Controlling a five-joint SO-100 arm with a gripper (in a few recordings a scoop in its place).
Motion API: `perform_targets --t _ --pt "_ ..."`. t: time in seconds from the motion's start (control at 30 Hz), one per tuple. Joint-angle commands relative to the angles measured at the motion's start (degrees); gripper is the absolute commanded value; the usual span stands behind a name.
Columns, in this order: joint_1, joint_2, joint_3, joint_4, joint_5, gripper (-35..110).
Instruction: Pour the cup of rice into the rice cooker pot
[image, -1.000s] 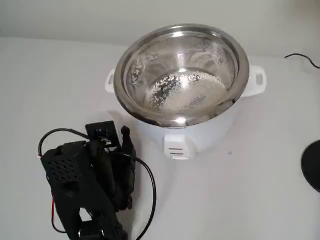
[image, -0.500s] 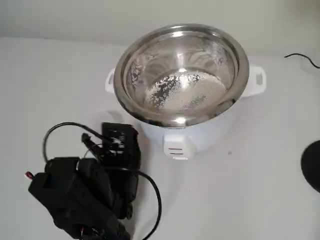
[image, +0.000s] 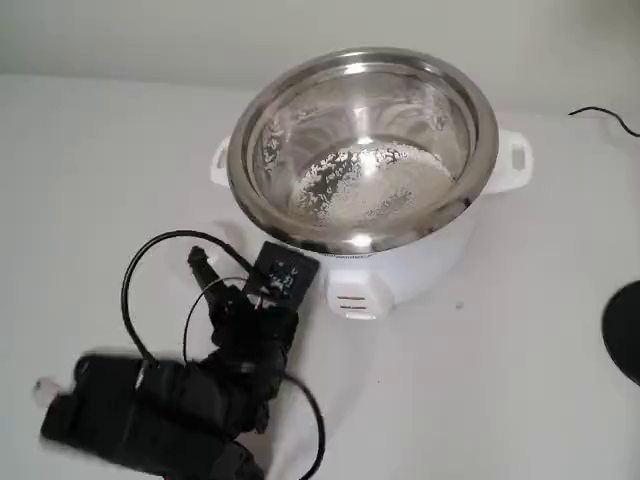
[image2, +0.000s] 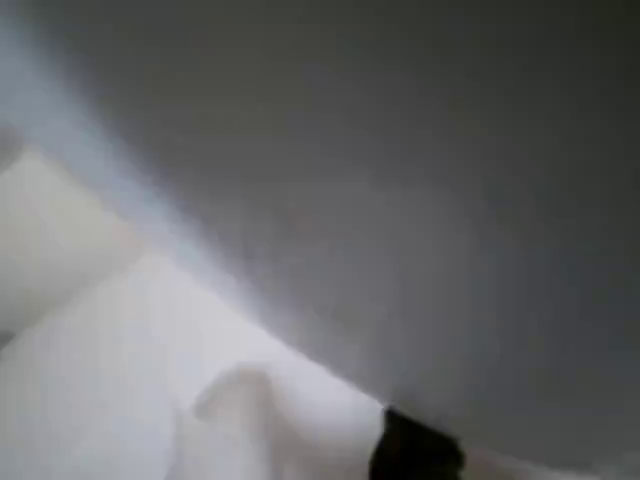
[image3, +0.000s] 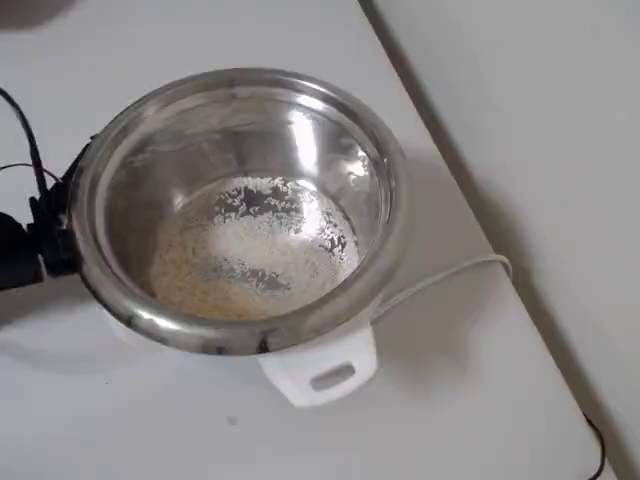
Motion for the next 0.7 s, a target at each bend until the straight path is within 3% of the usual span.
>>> perform_targets --t 0.0,0.4,0.67 --pt "0.18 26.37 -0.35 24.96 3.08 51" --pt "-1.85 75.32 -0.18 80.33 11.69 51" --pt "3.16 76.99 -1.14 87.63 20.83 49"
